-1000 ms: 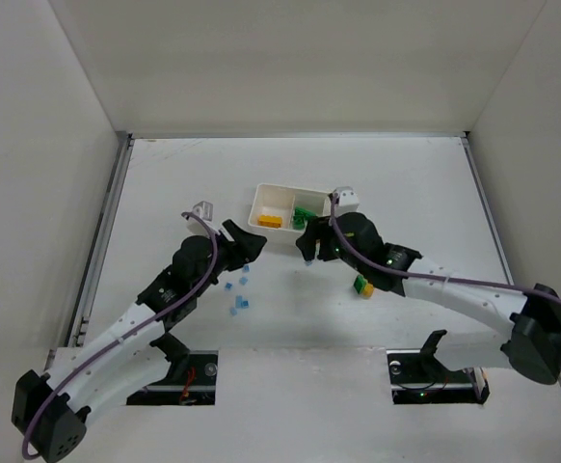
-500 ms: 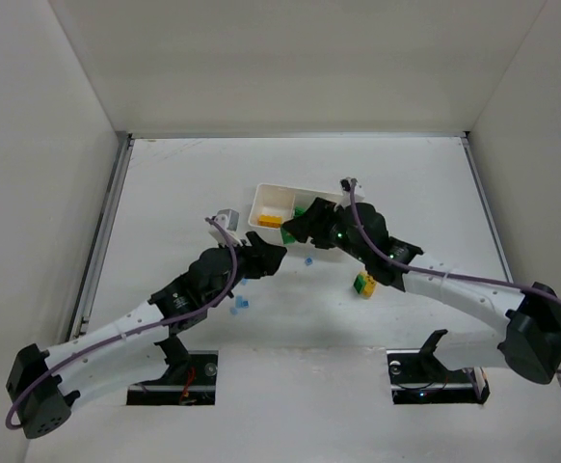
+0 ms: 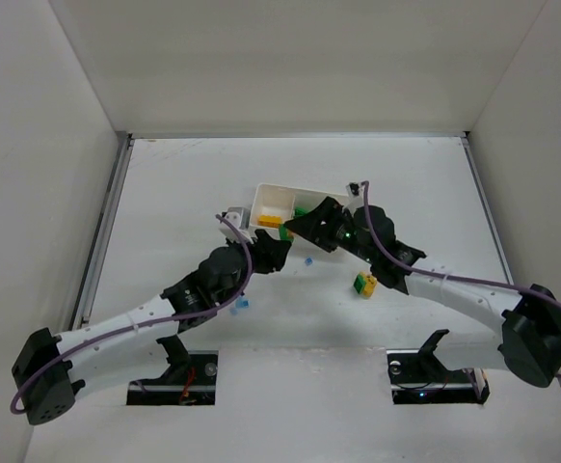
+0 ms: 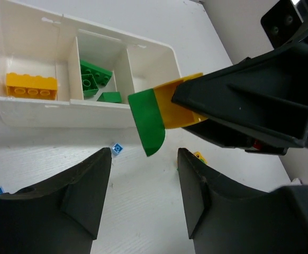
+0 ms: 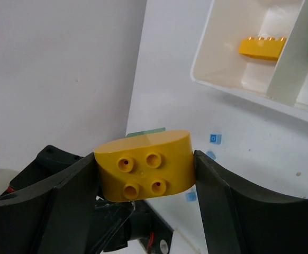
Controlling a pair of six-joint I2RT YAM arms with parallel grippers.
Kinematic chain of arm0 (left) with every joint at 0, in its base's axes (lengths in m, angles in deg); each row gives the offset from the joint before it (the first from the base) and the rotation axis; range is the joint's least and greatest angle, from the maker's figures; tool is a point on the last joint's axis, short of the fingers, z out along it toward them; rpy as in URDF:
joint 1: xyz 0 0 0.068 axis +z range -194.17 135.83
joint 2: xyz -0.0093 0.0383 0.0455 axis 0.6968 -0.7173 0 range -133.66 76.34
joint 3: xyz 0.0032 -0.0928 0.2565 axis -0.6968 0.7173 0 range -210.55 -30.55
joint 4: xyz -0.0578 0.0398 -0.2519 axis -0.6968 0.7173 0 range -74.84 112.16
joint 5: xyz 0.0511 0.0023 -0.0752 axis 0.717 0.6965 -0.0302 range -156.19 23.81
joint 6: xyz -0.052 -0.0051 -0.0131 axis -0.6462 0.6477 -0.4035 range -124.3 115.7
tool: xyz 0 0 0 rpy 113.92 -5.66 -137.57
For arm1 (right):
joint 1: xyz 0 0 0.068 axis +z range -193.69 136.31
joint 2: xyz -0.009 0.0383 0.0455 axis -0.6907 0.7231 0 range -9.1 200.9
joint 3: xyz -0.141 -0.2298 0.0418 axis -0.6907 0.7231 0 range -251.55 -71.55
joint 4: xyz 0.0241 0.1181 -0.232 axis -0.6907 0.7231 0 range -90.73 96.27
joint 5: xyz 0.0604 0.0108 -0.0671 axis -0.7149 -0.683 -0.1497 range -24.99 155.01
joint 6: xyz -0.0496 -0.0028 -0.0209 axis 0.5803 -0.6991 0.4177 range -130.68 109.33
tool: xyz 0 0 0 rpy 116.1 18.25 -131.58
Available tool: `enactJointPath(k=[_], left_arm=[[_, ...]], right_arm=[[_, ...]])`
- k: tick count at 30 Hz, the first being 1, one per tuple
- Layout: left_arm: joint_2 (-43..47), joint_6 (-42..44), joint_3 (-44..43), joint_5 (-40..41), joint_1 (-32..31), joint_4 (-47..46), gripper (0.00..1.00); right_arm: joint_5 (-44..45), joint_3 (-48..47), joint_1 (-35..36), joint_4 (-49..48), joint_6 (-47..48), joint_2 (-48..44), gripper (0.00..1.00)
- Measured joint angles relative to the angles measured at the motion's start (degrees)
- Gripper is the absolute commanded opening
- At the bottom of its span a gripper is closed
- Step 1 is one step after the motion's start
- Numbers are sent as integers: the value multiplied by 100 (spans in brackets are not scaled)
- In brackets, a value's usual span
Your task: Sort the legos into containers by color
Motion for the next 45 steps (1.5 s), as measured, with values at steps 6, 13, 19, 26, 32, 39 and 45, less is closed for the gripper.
enactJointPath(k=[6, 13, 19, 26, 32, 39, 45], left_arm=[[-334, 269, -179, 42, -61, -190, 40], [-509, 483, -304, 63, -76, -313, 29], [-564, 660, -345, 181, -153, -341, 14], [-588, 774, -385, 267, -240, -361, 9], [-400, 826, -385, 114, -260, -382, 8], [-326, 831, -385, -94, -240, -411, 8], [-358, 861, -387, 24, -151, -400, 8]], right_arm=[[-315, 179, -61, -354, -341, 0, 50], [-608, 407, -225, -789, -632, 0, 50], [-778, 463, -306, -951, -789, 0, 49], [-1047, 634, -463, -1200, -966, -57, 49], [-1327, 789, -588, -1344, -1051, -297, 49], [-1537, 922, -678, -1421, -1075, -516, 49], [-1593, 1032, -839, -1429, -1071, -697, 48]])
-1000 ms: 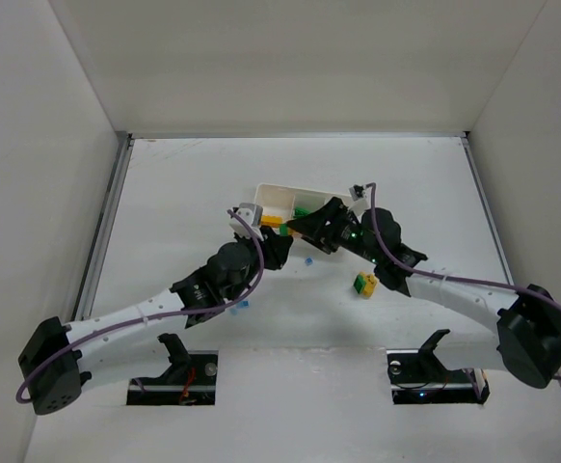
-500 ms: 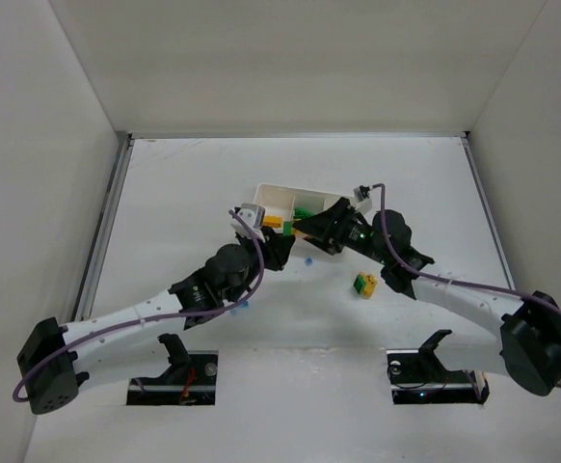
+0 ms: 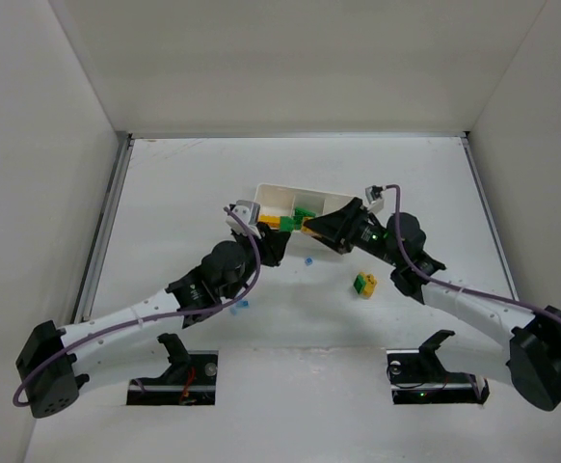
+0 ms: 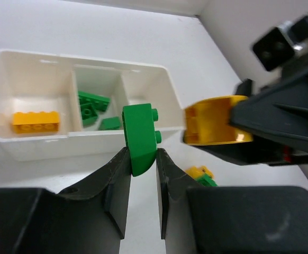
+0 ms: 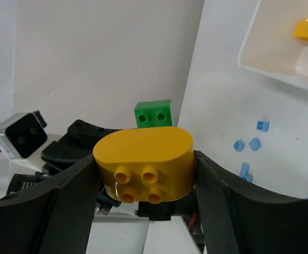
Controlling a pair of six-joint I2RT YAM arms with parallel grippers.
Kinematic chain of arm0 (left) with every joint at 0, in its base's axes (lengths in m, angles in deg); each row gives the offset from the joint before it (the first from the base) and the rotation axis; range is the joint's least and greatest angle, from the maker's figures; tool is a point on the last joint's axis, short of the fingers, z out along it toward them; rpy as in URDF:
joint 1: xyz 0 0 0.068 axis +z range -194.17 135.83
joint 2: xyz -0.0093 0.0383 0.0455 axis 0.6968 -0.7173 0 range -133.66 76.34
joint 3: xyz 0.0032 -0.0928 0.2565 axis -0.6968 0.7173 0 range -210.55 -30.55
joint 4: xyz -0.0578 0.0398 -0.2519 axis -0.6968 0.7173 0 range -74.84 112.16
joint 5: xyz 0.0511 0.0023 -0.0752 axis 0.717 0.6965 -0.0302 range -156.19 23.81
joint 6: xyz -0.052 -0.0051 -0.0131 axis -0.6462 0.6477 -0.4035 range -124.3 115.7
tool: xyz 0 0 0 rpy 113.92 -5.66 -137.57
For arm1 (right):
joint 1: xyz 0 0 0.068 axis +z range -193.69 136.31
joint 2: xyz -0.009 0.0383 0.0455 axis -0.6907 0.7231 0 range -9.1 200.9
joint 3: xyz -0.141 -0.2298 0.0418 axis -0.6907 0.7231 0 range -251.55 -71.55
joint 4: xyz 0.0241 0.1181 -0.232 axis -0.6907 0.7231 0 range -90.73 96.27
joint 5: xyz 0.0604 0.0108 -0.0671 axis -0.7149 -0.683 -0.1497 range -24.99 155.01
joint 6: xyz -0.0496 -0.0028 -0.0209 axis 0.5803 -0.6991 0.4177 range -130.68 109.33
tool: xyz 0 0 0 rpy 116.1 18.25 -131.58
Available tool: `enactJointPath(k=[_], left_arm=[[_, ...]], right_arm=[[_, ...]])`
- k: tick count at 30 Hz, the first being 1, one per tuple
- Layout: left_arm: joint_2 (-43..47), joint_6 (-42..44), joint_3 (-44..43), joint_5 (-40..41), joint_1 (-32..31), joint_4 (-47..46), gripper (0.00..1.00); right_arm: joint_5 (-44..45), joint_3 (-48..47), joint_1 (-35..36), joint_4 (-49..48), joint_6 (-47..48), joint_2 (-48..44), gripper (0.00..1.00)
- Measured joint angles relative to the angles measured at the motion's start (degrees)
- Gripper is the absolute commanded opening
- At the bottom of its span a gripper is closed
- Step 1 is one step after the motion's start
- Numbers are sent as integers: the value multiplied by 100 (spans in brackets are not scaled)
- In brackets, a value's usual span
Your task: Sort the legos into containers by color
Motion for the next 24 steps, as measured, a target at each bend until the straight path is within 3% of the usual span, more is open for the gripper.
enactJointPath(k=[11, 21, 24], left_arm=[[-455, 42, -118, 302, 490, 50, 9], [-2511, -26, -1353, -227, 789, -457, 18], [-3176, -83, -1683, -363, 979, -597, 25]], right_arm=[[-85, 254, -380, 24, 61, -350, 46], [474, 308, -514, 855, 859, -813, 47], [706, 308, -514, 1141, 1128, -1003, 47]])
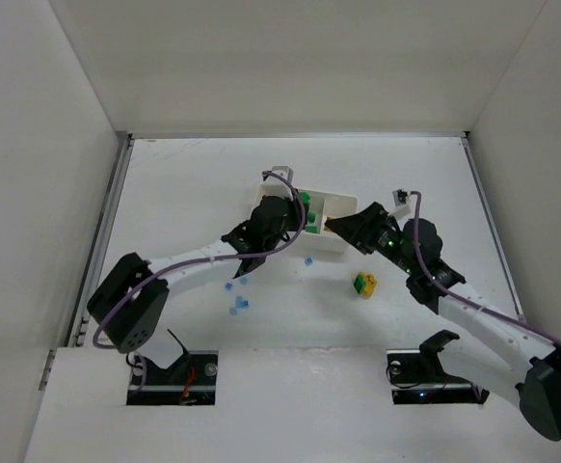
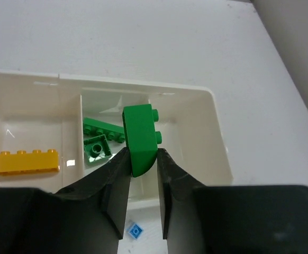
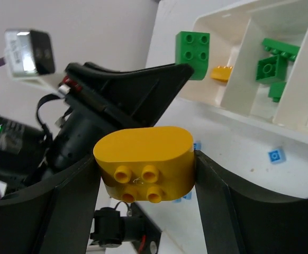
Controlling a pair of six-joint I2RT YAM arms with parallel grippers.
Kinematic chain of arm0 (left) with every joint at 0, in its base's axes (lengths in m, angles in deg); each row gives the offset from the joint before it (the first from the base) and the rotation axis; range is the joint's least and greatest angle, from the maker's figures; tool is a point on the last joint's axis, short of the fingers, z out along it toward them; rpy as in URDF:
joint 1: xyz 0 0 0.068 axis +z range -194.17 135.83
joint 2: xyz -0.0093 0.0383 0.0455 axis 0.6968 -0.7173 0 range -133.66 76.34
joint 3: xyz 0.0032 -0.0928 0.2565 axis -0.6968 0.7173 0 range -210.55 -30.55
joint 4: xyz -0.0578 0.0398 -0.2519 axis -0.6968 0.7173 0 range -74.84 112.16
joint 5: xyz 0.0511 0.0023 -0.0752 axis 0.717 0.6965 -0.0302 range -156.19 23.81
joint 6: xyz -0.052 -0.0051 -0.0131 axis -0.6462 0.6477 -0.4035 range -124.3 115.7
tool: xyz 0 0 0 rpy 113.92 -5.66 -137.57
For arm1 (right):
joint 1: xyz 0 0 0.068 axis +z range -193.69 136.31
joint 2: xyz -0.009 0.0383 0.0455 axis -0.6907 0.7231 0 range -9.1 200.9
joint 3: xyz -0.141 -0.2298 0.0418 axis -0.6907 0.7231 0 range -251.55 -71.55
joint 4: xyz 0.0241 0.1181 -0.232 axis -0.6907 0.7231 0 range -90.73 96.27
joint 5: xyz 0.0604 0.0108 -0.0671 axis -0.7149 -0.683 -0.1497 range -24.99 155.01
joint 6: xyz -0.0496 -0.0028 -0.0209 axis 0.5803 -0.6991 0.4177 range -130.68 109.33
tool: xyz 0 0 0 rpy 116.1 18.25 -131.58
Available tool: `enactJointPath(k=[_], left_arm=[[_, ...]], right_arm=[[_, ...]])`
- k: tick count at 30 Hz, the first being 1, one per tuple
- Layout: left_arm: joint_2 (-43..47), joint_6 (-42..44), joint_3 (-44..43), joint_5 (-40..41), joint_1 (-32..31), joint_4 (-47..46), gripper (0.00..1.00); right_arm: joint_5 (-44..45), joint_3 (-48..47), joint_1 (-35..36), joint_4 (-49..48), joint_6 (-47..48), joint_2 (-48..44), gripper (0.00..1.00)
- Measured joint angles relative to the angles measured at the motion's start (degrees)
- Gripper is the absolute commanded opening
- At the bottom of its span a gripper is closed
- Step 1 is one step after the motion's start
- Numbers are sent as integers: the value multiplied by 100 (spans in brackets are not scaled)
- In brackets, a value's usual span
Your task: Sort the legos into containers by color
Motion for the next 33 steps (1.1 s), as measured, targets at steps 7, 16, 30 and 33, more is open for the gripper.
enactJointPath(k=[7, 16, 30, 33], left_arm=[[-885, -179, -424, -352, 332, 11, 54], [310, -511, 114, -393, 636, 74, 57], [4616, -1617, 2551, -162, 1652, 1757, 56], [4907, -1676, 2710, -192, 1655, 2081, 56]], right_arm=[[256, 2, -7, 306, 367, -177, 47], [758, -372, 236, 424, 870, 1045, 47], [1858, -3471, 1165, 787, 2041, 4216, 52], [2059, -4013, 1169, 968, 2197, 4673, 64]])
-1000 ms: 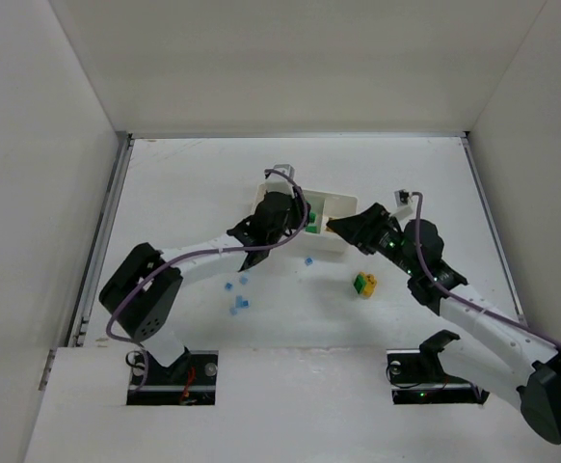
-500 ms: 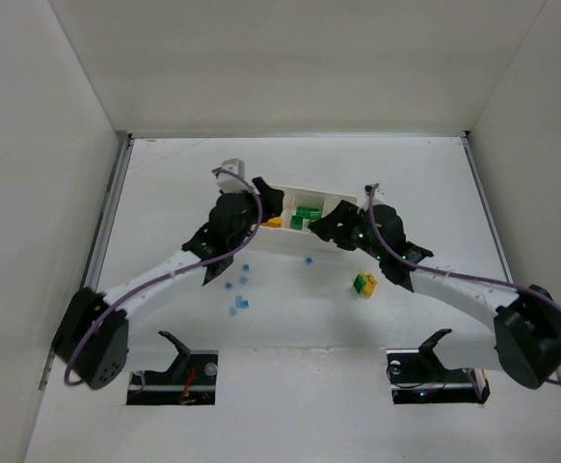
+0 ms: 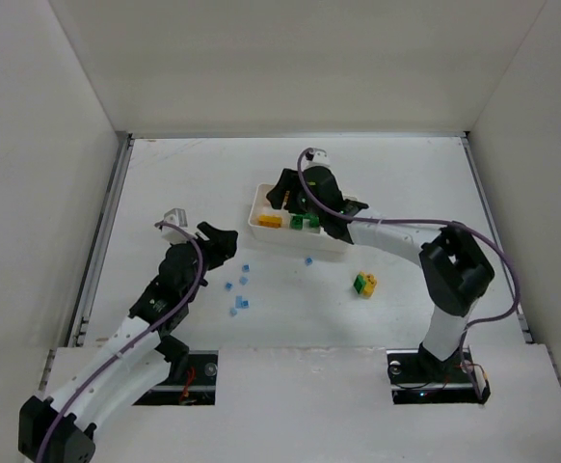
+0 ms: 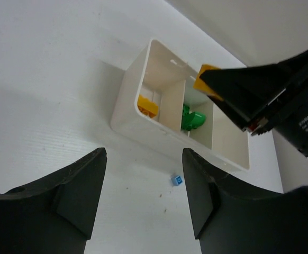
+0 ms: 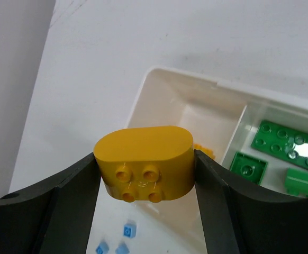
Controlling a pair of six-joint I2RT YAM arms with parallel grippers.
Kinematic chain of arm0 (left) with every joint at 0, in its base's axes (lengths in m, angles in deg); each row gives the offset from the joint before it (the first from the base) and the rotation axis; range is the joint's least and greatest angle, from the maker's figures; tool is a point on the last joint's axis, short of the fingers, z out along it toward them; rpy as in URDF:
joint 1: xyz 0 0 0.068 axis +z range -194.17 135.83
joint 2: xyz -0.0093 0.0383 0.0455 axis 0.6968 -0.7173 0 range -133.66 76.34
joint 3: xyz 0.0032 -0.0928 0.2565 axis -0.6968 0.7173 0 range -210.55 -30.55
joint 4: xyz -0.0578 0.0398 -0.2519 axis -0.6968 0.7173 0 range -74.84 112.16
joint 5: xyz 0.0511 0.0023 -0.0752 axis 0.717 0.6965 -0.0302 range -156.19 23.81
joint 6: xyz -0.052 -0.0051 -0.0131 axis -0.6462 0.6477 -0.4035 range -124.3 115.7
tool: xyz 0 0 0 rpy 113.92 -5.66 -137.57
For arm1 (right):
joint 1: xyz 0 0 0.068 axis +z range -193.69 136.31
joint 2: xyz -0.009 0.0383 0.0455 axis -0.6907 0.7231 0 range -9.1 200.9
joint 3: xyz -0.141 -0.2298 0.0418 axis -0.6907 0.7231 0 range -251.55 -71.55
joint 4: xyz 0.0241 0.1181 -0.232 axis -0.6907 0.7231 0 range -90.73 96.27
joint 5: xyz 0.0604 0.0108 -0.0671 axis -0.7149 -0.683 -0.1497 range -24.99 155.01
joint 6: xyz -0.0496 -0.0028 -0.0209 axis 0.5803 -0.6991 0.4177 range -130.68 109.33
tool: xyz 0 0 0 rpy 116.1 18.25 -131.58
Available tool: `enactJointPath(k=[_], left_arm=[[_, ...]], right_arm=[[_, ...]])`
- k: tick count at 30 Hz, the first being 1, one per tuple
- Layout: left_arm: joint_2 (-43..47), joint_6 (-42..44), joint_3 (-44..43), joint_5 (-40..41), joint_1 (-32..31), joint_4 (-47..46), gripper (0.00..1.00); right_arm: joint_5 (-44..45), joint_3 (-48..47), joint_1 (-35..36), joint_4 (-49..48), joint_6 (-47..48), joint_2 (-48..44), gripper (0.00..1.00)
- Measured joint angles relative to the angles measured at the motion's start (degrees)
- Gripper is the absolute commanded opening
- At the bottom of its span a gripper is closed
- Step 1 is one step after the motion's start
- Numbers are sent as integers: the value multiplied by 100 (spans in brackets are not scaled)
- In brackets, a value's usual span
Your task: Sort the legos into containers by color
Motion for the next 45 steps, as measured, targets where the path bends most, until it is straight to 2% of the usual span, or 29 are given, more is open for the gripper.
enactJointPath(k=[2, 3, 6, 10, 11, 13, 16, 18, 20, 21, 24, 26, 30, 33, 38, 41, 45], left_arm=[[63, -28, 66, -26, -2, 136, 56], [68, -35, 92, -39, -2, 168, 56], [50, -50, 116, -85, -2, 245, 56], [-20, -66, 116, -138, -35, 238, 56], [-35, -72, 116, -151, -50, 238, 56], [-68, -92, 116, -177, -114, 236, 56], [-105, -111, 116, -208, -269, 221, 56], [-160, -116, 116, -225, -409, 177, 56], [-256, -122, 116, -238, -553, 96, 56], [-330, -129, 114, -245, -629, 33, 55], [-616, -144, 109, -256, -835, -146, 55], [-824, -149, 85, -267, -973, -232, 55], [-1012, -162, 68, -273, -1180, -378, 55], [-1021, -195, 48, -262, -1320, -435, 55], [-1023, -267, -22, -247, -1589, -479, 55], [-1180, -313, -98, -221, -1893, -503, 55], [-1921, -319, -417, -129, -2514, -640, 56]], right_arm=[[138, -229, 0, 107, 55, 205, 81], [212, -293, 0, 162, 72, 271, 84], [321, -317, 0, 284, 142, 304, 90], [345, -302, 0, 337, 212, 238, 91], [348, -254, 0, 343, 227, 162, 88], [365, 26, 0, 323, 299, -151, 72], [468, 962, 4, 243, 376, -1119, 33], [638, 1735, 17, 247, 380, -1952, 26], [916, 2505, 46, 365, 350, -2837, 31], [1080, 2809, 79, 501, 308, -3220, 38], [1622, 3392, 339, 1241, 72, -4068, 72], [1978, 3519, 651, 1773, -87, -4332, 81], [2492, 3515, 1178, 2645, -415, -4343, 79], [2717, 3421, 1222, 3095, -529, -3919, 74], [3034, 3368, 1353, 3602, -756, -3587, 74], [3204, 3394, 1390, 3740, -1040, -3965, 77], [3335, 3641, 1202, 3703, -1335, -5088, 79]])
